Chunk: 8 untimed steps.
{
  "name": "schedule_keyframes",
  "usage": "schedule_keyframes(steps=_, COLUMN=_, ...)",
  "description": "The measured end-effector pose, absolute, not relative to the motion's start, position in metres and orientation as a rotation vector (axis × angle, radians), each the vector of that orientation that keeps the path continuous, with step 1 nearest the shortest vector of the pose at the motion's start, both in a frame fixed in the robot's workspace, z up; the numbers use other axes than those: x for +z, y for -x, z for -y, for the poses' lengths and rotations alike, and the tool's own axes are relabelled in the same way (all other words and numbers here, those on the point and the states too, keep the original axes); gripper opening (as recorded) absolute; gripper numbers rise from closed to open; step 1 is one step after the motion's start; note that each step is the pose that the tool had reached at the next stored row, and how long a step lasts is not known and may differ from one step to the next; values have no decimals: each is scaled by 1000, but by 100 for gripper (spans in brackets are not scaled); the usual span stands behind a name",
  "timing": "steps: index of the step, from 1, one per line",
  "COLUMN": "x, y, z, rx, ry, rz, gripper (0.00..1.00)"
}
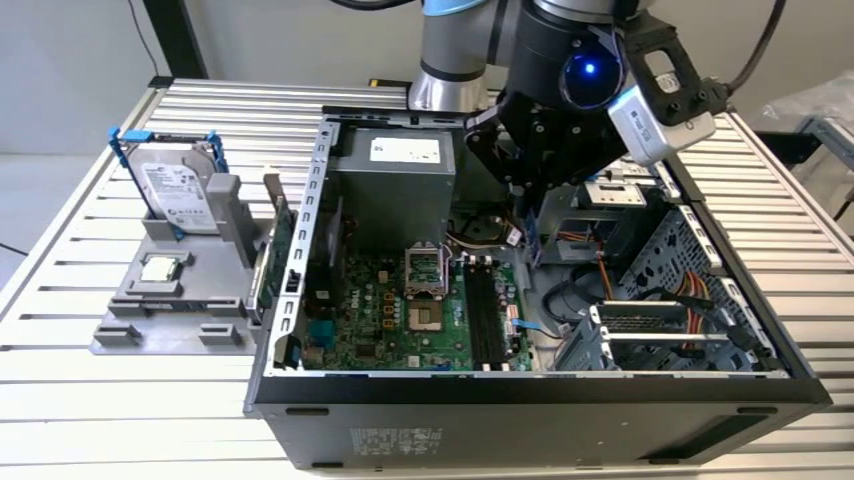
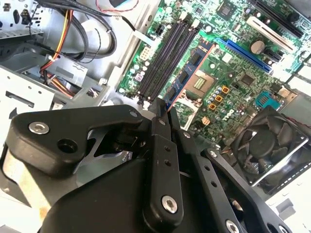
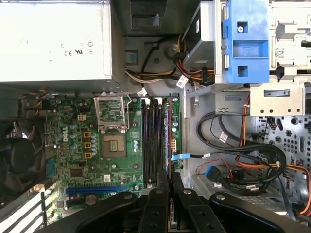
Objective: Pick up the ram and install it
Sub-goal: 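Insert the ram into the slot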
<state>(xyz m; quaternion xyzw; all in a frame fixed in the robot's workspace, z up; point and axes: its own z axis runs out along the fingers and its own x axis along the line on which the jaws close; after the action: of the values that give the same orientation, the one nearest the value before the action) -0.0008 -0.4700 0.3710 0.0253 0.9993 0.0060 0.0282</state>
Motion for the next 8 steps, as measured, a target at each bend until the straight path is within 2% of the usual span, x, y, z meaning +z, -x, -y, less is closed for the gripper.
schedule_keyframes(steps=8, x=368, y=-2, z=470, rx=18, ry=-105, rz=-3083, gripper=0)
